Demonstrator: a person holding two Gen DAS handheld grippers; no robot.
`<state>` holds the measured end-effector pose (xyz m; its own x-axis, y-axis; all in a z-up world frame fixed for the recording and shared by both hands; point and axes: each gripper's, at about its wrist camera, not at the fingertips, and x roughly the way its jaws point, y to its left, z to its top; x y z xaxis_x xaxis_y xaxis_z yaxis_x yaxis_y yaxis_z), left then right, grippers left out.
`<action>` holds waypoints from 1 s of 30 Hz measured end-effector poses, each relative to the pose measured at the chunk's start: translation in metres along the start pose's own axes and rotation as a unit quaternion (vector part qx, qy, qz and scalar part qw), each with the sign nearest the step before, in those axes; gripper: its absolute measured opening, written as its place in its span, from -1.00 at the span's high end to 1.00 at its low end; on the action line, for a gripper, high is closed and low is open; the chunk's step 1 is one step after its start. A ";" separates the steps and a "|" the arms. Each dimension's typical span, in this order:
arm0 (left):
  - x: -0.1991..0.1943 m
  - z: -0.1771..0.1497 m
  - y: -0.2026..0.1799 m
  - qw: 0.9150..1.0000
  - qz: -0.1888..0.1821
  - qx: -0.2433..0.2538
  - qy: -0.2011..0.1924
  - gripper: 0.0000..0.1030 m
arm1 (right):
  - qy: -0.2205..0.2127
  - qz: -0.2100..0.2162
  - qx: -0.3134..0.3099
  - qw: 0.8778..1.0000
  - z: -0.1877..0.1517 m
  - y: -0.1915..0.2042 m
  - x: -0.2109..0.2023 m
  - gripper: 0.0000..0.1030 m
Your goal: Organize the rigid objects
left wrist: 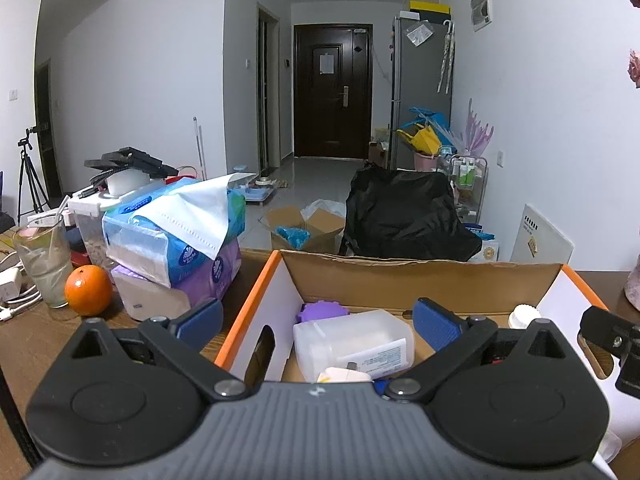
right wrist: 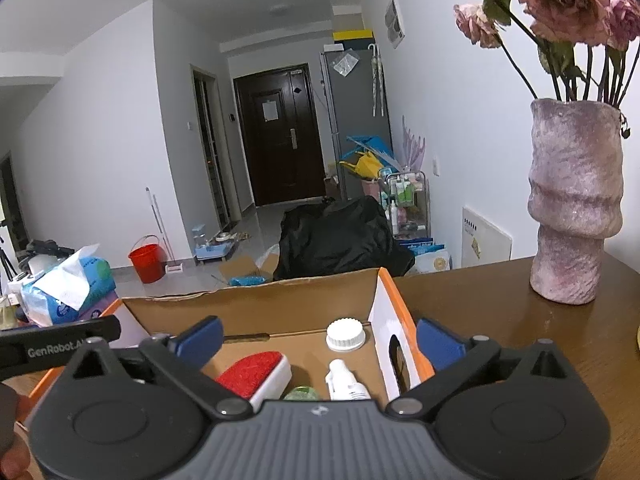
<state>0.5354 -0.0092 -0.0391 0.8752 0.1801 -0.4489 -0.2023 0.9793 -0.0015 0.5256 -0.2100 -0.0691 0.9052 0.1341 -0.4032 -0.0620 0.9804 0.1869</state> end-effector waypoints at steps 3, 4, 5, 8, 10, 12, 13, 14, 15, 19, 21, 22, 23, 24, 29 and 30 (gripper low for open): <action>-0.001 -0.001 -0.001 1.000 0.001 0.002 -0.001 -1.00 | 0.000 -0.005 -0.003 1.000 0.001 0.001 0.000 -1.00; -0.001 -0.001 -0.001 1.000 0.001 0.002 -0.001 -1.00 | 0.000 -0.006 -0.003 1.000 0.000 0.001 0.000 -1.00; -0.002 -0.001 -0.002 1.000 0.001 0.003 -0.001 -1.00 | 0.001 -0.007 -0.003 1.000 0.000 0.002 -0.001 -1.00; -0.002 -0.001 -0.001 1.000 0.001 0.002 -0.001 -1.00 | 0.000 -0.008 -0.003 1.000 0.001 0.002 -0.002 -1.00; -0.002 0.000 -0.001 1.000 0.000 0.002 -0.002 -1.00 | -0.001 -0.009 -0.003 1.000 0.001 0.002 -0.002 -1.00; -0.002 0.000 -0.001 1.000 0.000 0.002 -0.002 -1.00 | -0.001 -0.010 -0.004 1.000 0.001 0.003 -0.004 -1.00; -0.003 0.000 -0.001 1.000 0.000 0.002 -0.001 -1.00 | -0.002 -0.010 -0.005 1.000 0.002 0.003 -0.004 -1.00; -0.003 0.000 -0.001 1.000 -0.001 0.002 -0.002 -1.00 | -0.003 -0.009 -0.006 1.000 0.002 0.004 -0.006 -1.00; -0.005 0.000 -0.001 1.000 -0.002 0.002 -0.003 -1.00 | -0.004 -0.007 -0.006 1.000 0.002 0.004 -0.007 -1.00; -0.014 0.001 0.000 1.000 -0.006 0.001 -0.009 -1.00 | -0.011 -0.005 -0.007 1.000 0.004 0.005 -0.015 -1.00; -0.019 0.002 0.000 1.000 -0.008 0.004 -0.011 -1.00 | -0.013 -0.005 -0.007 1.000 0.005 0.006 -0.020 -1.00; -0.021 0.002 -0.001 1.000 -0.009 0.006 -0.010 -1.00 | -0.015 -0.004 -0.008 1.000 0.006 0.006 -0.023 -1.00; -0.024 0.003 0.000 1.000 -0.009 0.007 -0.009 -1.00 | -0.017 -0.004 -0.010 1.000 0.006 0.006 -0.027 -1.00; -0.027 0.003 0.001 1.000 -0.012 0.007 -0.009 -1.00 | -0.019 -0.003 -0.012 1.000 0.006 0.006 -0.030 -1.00; -0.051 0.003 0.003 0.999 -0.023 0.006 -0.021 -1.00 | -0.029 0.000 -0.014 0.999 0.006 0.008 -0.050 -1.00; -0.057 0.003 0.004 0.999 -0.025 0.006 -0.025 -1.00 | -0.031 0.001 -0.014 0.999 0.006 0.008 -0.054 -1.00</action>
<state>0.4861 -0.0157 -0.0111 0.9053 0.1343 -0.4030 -0.1517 0.9884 -0.0115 0.4784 -0.2102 -0.0407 0.9291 0.1274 -0.3471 -0.0746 0.9841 0.1614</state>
